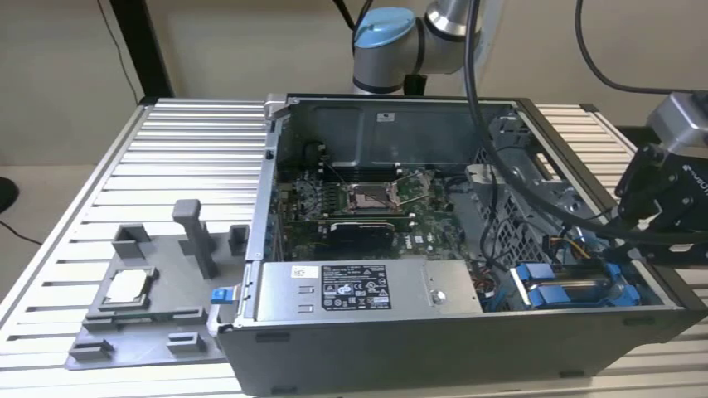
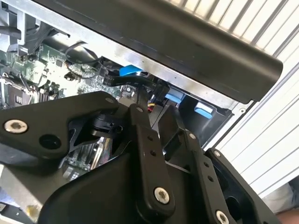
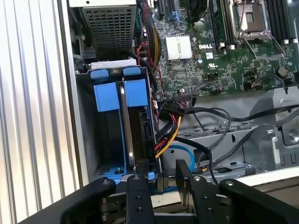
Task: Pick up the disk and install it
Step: 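Insert the first disk wire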
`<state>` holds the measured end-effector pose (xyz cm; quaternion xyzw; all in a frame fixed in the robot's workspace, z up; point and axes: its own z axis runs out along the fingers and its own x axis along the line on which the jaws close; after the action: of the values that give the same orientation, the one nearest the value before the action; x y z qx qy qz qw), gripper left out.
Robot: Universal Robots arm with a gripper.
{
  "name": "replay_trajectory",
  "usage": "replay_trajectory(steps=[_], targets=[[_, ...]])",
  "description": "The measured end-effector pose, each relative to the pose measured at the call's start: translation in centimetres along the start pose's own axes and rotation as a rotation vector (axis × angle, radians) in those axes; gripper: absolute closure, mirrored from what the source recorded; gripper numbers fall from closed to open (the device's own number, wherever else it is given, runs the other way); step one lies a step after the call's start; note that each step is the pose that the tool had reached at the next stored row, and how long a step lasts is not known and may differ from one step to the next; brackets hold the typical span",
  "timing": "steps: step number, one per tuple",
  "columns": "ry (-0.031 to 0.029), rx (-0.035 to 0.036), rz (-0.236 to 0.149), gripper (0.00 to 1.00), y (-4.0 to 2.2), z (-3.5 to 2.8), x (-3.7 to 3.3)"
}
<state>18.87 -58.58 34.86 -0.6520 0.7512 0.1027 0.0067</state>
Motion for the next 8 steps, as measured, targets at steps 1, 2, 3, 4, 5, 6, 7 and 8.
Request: replay_trajectory(steps=[1,2,3,4,5,6,7,8], targets=[[-0.0006,-0.0001,0.000,0.00,-0.04,0.05,0.00],[-0.0010,-0.0001,0.000,0.00,-0.08,0.09,0.01],[-0.0015,-0.0002,0.000,0.00,-0.13,0.16,0.01],[-0.0022,-0.0004,0.000,0.00,-0.16,0.25,0.02],[-0.0023,-0.0003,0.000,0.00,-0.19,0.31,0.04],[-0.0023,-0.0003,0.000,0.00,-0.22,0.35,0.05],[-0.0023,-0.0003,0.000,0.00,-0.22,0.35,0.05],[-0.0021,-0.0003,0.000,0.00,-0.22,0.35,0.05]])
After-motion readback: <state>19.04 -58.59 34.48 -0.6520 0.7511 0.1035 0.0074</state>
